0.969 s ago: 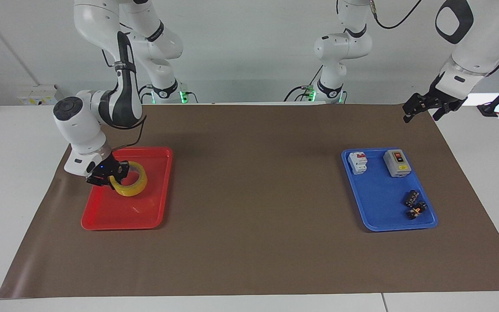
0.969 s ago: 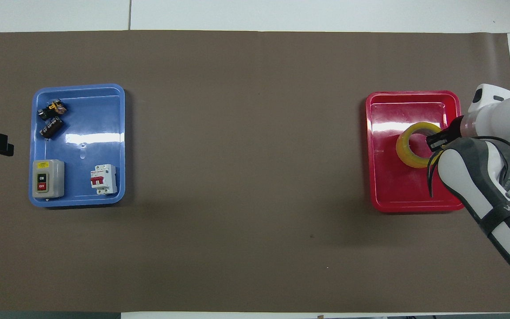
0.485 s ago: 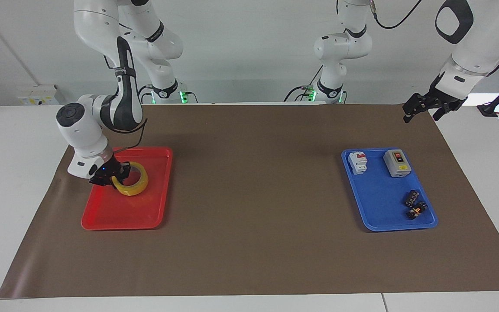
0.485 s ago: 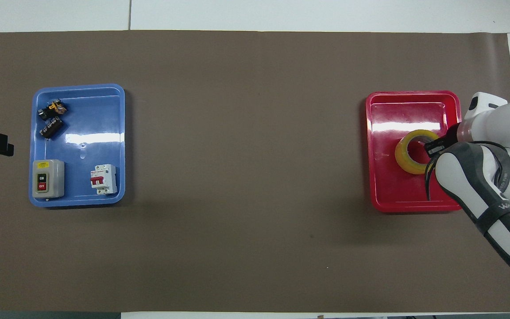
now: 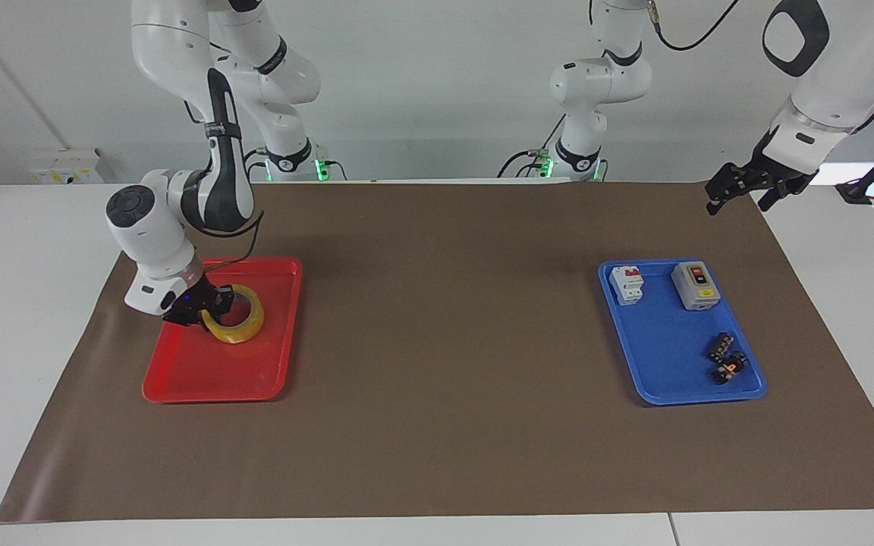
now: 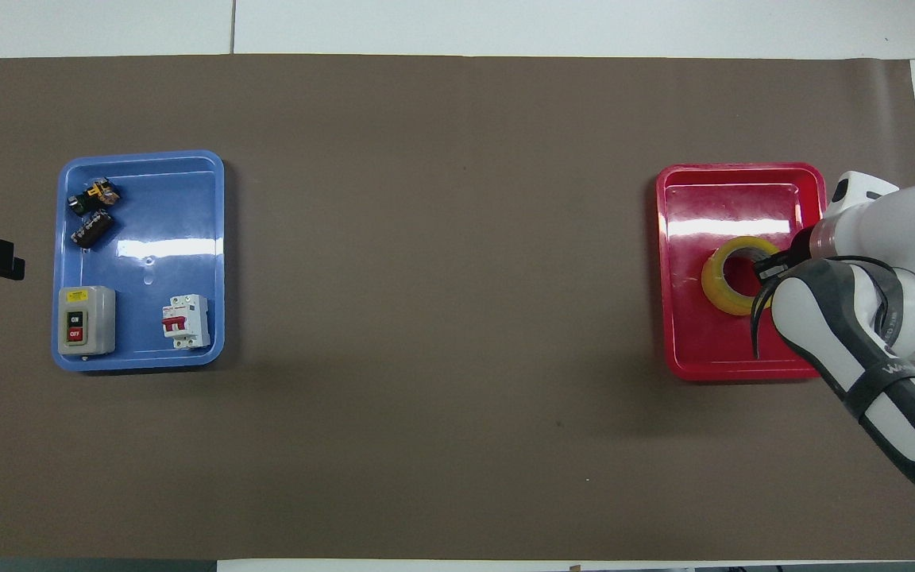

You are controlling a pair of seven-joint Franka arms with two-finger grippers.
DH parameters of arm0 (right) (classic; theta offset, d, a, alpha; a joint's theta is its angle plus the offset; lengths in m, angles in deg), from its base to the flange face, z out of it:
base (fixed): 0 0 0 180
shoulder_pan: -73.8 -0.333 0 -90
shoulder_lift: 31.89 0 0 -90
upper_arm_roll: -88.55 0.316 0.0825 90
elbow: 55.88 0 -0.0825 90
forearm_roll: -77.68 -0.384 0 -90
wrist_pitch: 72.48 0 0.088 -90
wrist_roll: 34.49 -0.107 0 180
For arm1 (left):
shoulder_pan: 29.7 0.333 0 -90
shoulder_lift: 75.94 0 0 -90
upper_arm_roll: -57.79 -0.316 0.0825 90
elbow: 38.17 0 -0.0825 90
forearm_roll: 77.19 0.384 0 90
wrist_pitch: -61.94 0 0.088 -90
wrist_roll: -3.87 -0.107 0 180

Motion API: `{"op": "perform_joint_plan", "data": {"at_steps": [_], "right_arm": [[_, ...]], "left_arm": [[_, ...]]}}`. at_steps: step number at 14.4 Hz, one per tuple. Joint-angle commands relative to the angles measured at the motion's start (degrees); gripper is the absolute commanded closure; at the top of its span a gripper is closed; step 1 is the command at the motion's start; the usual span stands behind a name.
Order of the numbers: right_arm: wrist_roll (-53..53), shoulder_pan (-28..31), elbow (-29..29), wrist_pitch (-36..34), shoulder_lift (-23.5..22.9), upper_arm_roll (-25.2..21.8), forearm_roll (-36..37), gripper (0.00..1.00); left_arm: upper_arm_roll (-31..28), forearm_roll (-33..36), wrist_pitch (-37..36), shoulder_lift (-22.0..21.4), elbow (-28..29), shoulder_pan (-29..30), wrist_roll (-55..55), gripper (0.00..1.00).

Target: Place and move tape with both arms

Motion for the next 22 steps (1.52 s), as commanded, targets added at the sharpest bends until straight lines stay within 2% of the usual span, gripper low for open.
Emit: {"op": "perform_joint_plan", "data": {"at_steps": [1, 2, 7, 12, 14, 17, 19, 22], "right_arm": [[-1.3, 0.5, -0.4, 1.4, 0.0, 0.5, 0.1, 0.34], [-1.3, 0.5, -0.3, 1.4, 0.0, 0.5, 0.1, 0.0], [-2.7, -0.1, 3.6, -0.5, 2.4, 0.9, 0.1, 0.0], [-18.2, -3.3, 6.2, -7.4, 7.2, 0.8, 0.4, 0.0], [-23.1, -3.8, 9.6, -13.1, 8.5, 0.8, 1.9, 0.0], [-29.2, -4.2, 18.9, -25.8, 8.8, 1.1, 3.2, 0.0], [-31.0, -4.3, 23.8, -31.9, 9.3, 1.4, 2.5, 0.0], [-33.1, -4.3, 27.0, -37.9, 12.0, 1.4, 1.7, 0.0]], "left_arm": [[-0.3, -1.0, 0.9, -1.2, 1.4, -0.3, -0.4, 0.0], [-0.3, -1.0, 0.9, -1.2, 1.4, -0.3, -0.4, 0.0], [-0.3, -1.0, 0.9, -1.2, 1.4, -0.3, -0.4, 0.0], [-0.3, -1.0, 0.9, -1.2, 1.4, -0.3, -0.4, 0.0], [-0.3, -1.0, 0.9, -1.2, 1.4, -0.3, -0.4, 0.0], [-0.3, -1.0, 0.9, -1.2, 1.4, -0.3, -0.4, 0.0], [-0.3, -1.0, 0.9, -1.2, 1.4, -0.3, -0.4, 0.0], [-0.3, -1.0, 0.9, -1.2, 1.4, -0.3, -0.4, 0.0]]}}
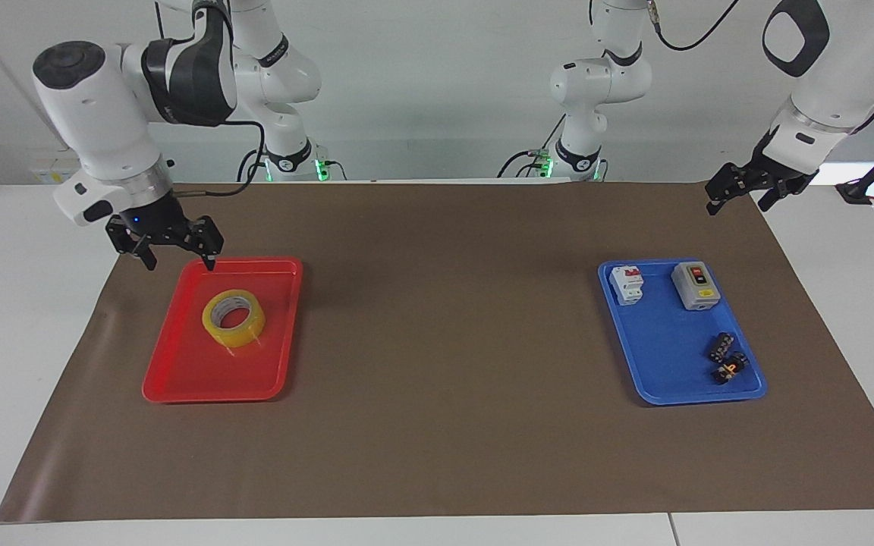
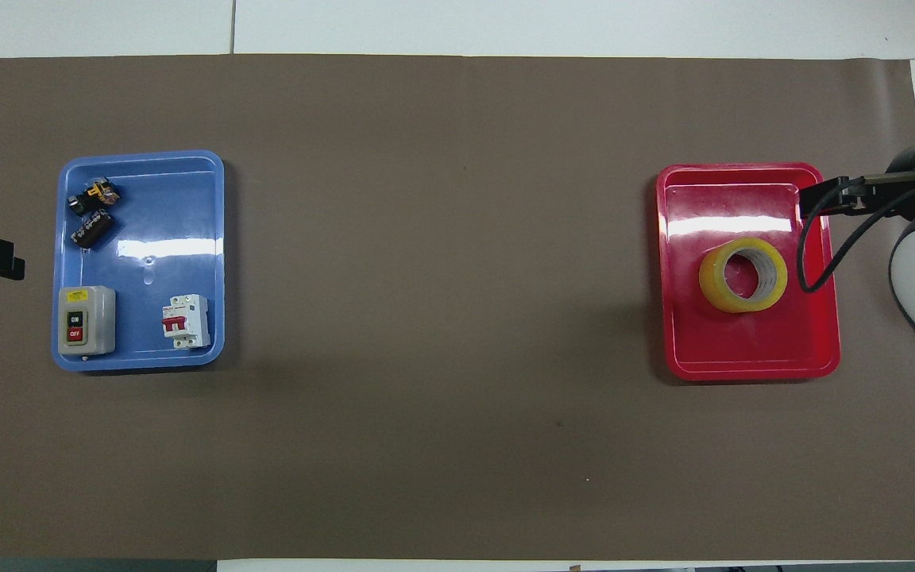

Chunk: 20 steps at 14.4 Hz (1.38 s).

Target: Place and move tape with both arms

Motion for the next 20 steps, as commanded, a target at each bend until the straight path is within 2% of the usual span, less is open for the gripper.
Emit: {"op": "perform_joint_plan", "data": {"at_steps": [1, 5, 10, 20], "right_arm": [[-4.5, 0.3, 3.4, -5.9, 2.1, 0.5, -1.3, 0.0], [-10.1, 0.4, 14.4, -18.8, -0.5, 0.5, -1.7, 0.0], [-11.6, 0.3, 8.7, -17.5, 2.2, 0.5, -1.6, 0.0], [-11.2, -0.1, 9.5, -17.5, 1.8, 1.7, -2.2, 0.0]], "left_arm": [[-0.3, -1.0, 0.9, -1.2, 1.4, -0.3, -0.4, 0.0], [-0.2, -1.0, 0.9, -1.2, 1.4, -0.3, -0.4, 0.0], [-0.3, -1.0, 0.9, -1.2, 1.4, -0.3, -0.4, 0.0], [-0.3, -1.0, 0.9, -1.2, 1.4, -0.3, -0.4, 0.0]]}}
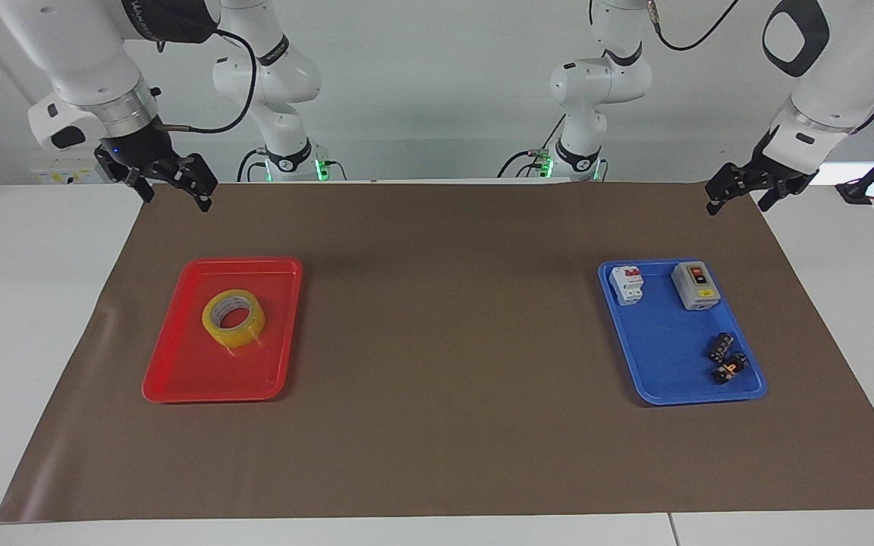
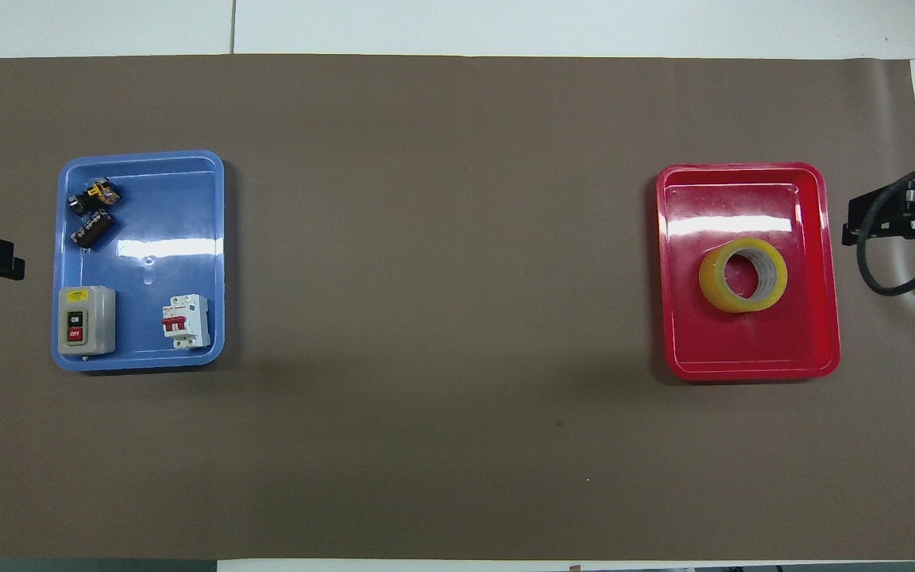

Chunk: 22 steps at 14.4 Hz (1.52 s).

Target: Place and move tape with both arms

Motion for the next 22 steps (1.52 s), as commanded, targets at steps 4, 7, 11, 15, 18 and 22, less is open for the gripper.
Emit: {"op": "perform_joint_plan", "data": {"at_steps": [4, 7, 11, 15, 18, 22], "right_arm": [[-0.4, 0.2, 0.0, 0.3, 0.5, 0.5, 0.1, 0.0], [2.1, 0.2, 5.6, -4.8, -1.1, 0.7, 0.2, 0.0], [3.9, 0.1, 5.7, -3.4, -1.7, 0.8, 1.1, 0.0], [3.7, 0.1, 5.4, -2.9, -1.7, 0.9, 1.2, 0.0], [4.0, 0.2, 5.1, -2.8, -1.6, 0.8, 1.3, 0.0], [4.0, 0.2, 5.0, -2.8, -1.5, 0.8, 1.5, 0.0]], "left_arm": [[-0.3, -1.0, 0.9, -1.2, 1.4, -0.3, -0.4, 0.0], [-0.3, -1.0, 0.9, -1.2, 1.4, -0.3, -0.4, 0.0], [-0.3, -1.0, 0.9, -1.2, 1.4, -0.3, -0.4, 0.0], [-0.3, -1.0, 0.9, -1.2, 1.4, -0.3, -0.4, 0.0], [-0.3, -1.0, 0.9, -1.2, 1.4, -0.3, -0.4, 0.0], [-0.3, -1.0, 0.9, -1.2, 1.4, -0.3, -0.4, 0.0]]}}
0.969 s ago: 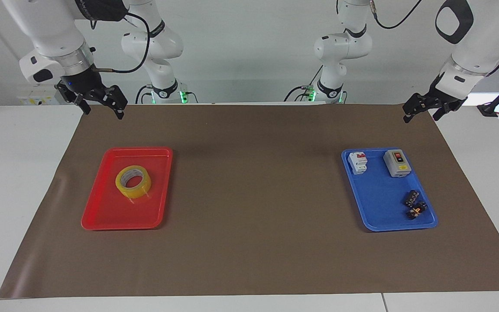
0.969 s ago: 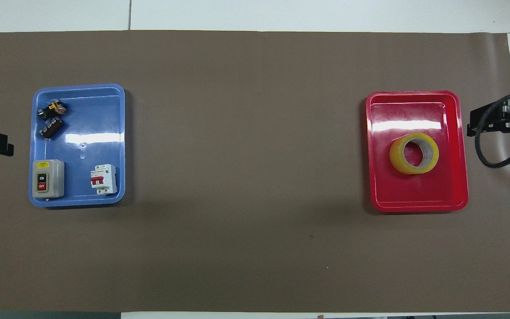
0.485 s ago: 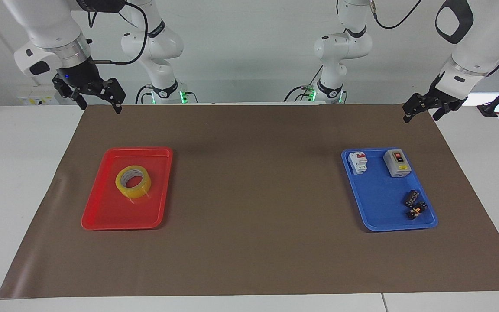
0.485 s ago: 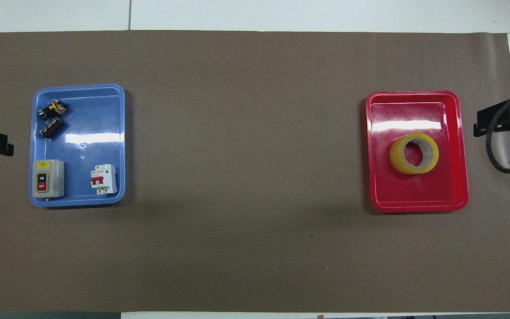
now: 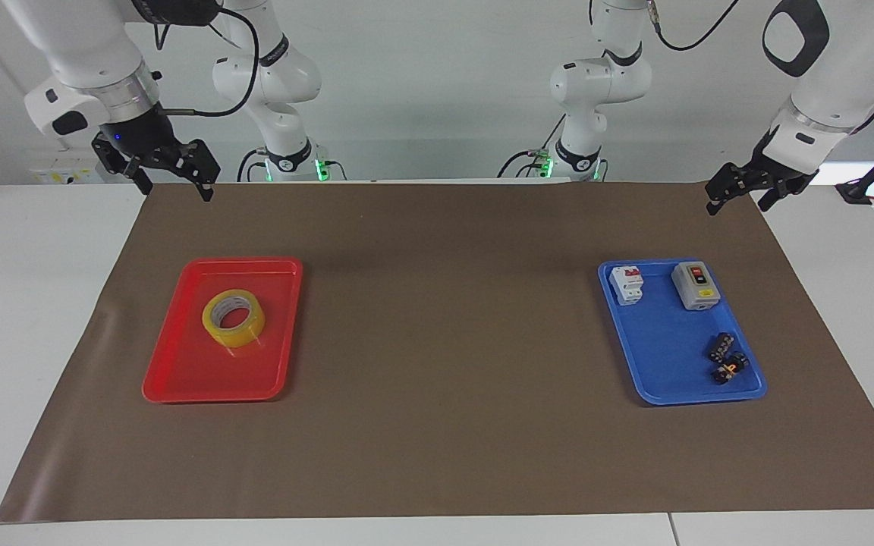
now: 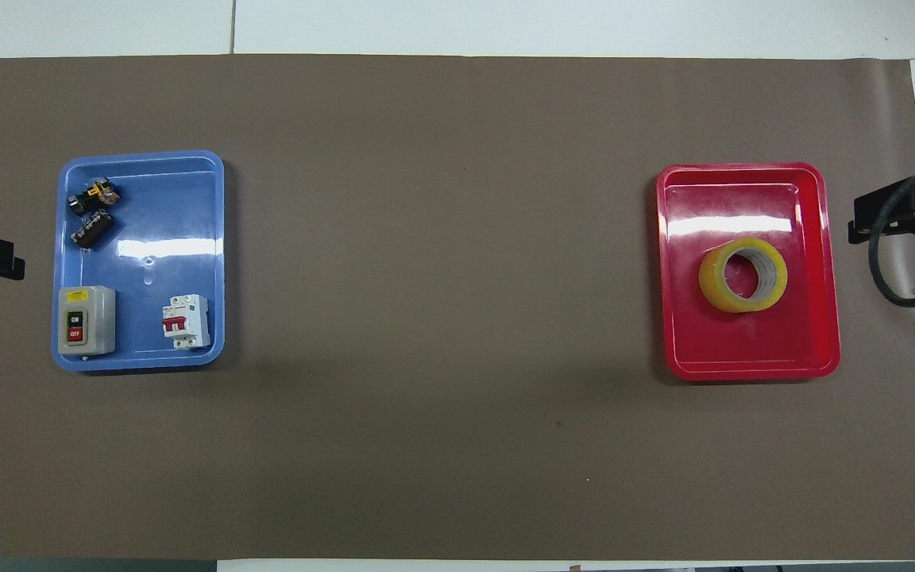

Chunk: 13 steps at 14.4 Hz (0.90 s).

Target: Place and move tape with both arms

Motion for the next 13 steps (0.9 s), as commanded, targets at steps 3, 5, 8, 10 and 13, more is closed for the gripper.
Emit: {"op": "perform_joint_plan", "data": {"at_steps": [3, 5, 8, 10, 13], "right_arm": [[1.1, 0.5, 0.8, 0.3, -0.5, 0.6, 0.7, 0.0], [1.1, 0.5, 0.8, 0.3, -0.5, 0.6, 0.6, 0.0], [1.0, 0.5, 0.8, 0.3, -0.5, 0.6, 0.5, 0.0], [1.0, 0.5, 0.8, 0.3, -0.5, 0.6, 0.4, 0.0], [1.0, 0.5, 0.7, 0.3, -0.5, 0.6, 0.4, 0.0]], "left_arm": [[-0.3, -1.0, 0.9, -1.2, 1.4, -0.3, -0.4, 0.0], [-0.3, -1.0, 0.9, -1.2, 1.4, -0.3, -0.4, 0.0], [-0.2, -1.0, 0.9, -1.2, 1.4, -0.3, -0.4, 0.0], [-0.3, -1.0, 0.9, -1.2, 1.4, -0.3, -0.4, 0.0], [-0.3, -1.0, 0.3, -1.3, 1.4, -0.2, -0.4, 0.0]]}}
